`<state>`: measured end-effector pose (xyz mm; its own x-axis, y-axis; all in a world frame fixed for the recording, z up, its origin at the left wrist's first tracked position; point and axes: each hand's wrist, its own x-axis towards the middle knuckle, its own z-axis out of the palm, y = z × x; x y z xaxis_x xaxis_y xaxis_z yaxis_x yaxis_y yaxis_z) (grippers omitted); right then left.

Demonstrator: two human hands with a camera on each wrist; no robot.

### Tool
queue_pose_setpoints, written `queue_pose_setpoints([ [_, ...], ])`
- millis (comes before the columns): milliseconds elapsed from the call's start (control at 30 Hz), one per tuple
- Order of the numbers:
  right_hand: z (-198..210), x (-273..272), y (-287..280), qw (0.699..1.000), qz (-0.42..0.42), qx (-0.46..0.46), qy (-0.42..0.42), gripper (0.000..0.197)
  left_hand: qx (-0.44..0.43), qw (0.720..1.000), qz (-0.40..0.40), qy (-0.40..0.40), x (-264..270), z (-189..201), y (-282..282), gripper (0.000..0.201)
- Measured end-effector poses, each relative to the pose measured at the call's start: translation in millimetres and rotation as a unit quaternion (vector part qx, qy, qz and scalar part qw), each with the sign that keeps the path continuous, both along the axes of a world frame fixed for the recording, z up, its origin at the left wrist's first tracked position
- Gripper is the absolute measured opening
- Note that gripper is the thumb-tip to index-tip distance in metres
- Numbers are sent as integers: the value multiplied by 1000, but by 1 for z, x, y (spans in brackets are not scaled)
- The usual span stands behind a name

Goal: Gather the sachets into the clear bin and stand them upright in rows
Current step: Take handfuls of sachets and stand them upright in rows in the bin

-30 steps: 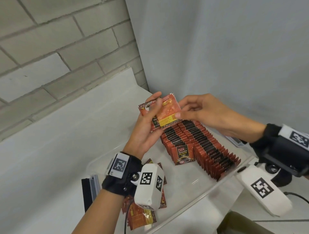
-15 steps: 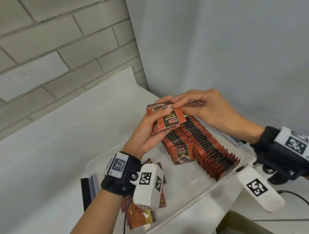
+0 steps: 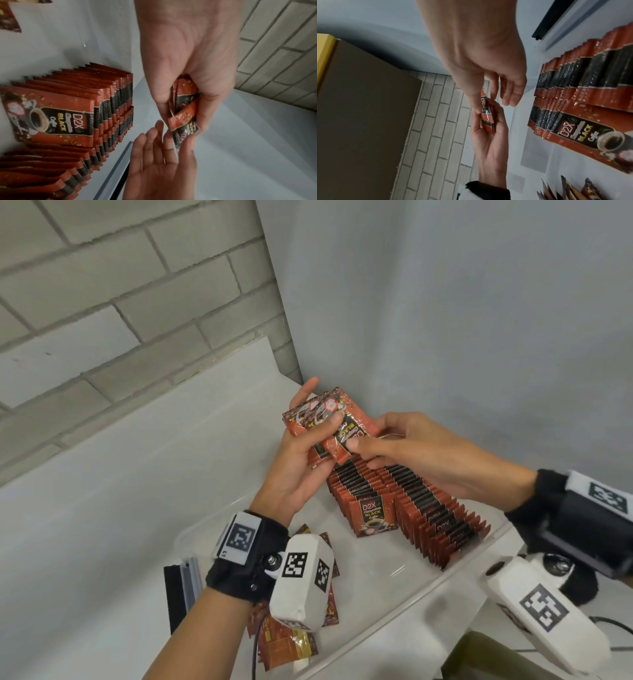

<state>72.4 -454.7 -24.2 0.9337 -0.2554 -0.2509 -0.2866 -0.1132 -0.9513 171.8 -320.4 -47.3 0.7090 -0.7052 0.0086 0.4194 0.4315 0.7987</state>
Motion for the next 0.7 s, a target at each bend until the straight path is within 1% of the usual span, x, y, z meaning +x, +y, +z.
queue_pose_setpoints([
  [67, -2, 1, -1, 1000, -10, 8, 7, 57, -9, 1000, 10, 6, -1, 1, -1, 66],
  [100, -3, 0, -1, 1000, -6, 15, 7, 50, -14, 1000, 13, 7, -1, 2, -1, 70],
  [200, -5, -1, 0, 999, 11, 46, -7, 20, -25, 1000, 14, -9, -2, 2, -1, 78],
  [233, -6, -1, -1, 998, 8, 58, -13, 13, -26, 999, 15, -18, -1, 2, -1, 80],
  [300, -4, -2, -3, 996, -2, 85, -23, 8, -28, 999, 20, -24, 0, 2, 0, 80],
  [367, -2, -4, -8, 996, 3, 83, -33, 11, -35, 999, 18, -2, 2, 2, 0, 69],
  [433, 0, -9, -13, 998, 32, 30, -34, 12, -35, 999, 23, 32, 4, 3, 1, 54],
  [500, -3, -13, -16, 993, 83, -74, -27, 13, -33, 998, 30, 54, 5, 4, 2, 46],
  [600, -11, -18, -17, 959, 165, -232, -18, 15, -35, 996, 34, 73, 5, 4, 1, 37],
  [700, -16, -21, -14, 934, 197, -298, -18, 11, -28, 996, 37, 73, 4, 4, 1, 33],
])
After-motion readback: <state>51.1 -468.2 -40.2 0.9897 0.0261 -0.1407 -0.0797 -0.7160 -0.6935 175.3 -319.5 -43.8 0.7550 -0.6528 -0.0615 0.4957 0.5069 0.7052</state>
